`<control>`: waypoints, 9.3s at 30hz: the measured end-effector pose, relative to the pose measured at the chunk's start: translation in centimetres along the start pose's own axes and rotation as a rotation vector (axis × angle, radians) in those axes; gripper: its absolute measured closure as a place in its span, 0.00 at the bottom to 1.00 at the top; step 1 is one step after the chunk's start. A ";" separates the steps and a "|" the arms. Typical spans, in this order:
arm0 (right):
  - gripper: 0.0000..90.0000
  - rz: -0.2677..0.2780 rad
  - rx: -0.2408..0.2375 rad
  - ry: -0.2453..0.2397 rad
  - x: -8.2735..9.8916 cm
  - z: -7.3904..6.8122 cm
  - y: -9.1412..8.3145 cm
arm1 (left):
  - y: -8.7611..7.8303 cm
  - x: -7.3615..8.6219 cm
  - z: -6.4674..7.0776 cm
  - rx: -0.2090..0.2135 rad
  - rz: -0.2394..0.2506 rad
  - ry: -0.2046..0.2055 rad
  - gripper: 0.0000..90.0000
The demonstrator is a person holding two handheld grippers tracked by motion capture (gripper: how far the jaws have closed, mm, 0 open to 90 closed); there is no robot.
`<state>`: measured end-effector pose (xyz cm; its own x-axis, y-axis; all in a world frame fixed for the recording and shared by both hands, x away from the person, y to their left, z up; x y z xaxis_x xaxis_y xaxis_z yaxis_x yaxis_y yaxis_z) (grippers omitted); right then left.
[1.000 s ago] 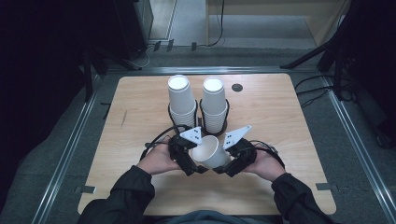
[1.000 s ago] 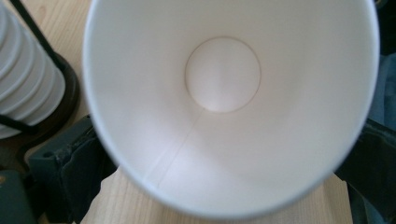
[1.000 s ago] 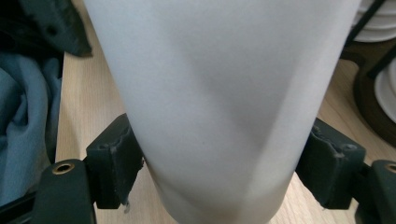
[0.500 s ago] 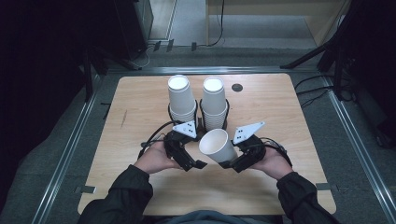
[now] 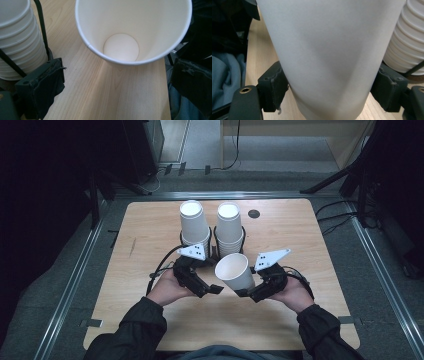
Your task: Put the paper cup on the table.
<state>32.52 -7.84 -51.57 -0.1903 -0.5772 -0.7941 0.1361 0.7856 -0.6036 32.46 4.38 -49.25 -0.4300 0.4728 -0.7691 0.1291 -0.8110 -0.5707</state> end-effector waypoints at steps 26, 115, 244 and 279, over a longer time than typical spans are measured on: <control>0.25 0.056 -0.097 0.013 -0.9 -1.6 2.0 | 1.1 -1.6 1.4 -0.008 0.126 -0.022 0.17; 0.22 -0.128 0.300 0.235 3.7 6.8 -1.8 | -7.2 5.6 -4.8 -0.245 -0.020 -0.116 0.21; 0.22 -0.188 0.378 0.259 7.6 7.3 -3.5 | -16.1 9.8 -21.8 -0.635 -0.039 -0.435 0.00; 0.22 -0.187 0.370 0.231 7.5 7.4 -3.6 | -18.7 5.0 -17.7 -0.572 0.015 -0.422 0.00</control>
<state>37.81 -16.62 -55.90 -0.4500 -0.6039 -0.6579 0.4084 0.5160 -0.7530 43.69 28.03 -47.56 -0.7191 0.1949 -0.6670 0.5368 -0.4537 -0.7114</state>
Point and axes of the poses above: each handheld gripper's, and its own axes: y roughly forward along the jaws, x roughly out of its underside, z roughly to its right, the point moved 9 cm from there along y, roughly forward along the jaws, and after that the axes turned 5 degrees about -y, right-handed, at the moved point
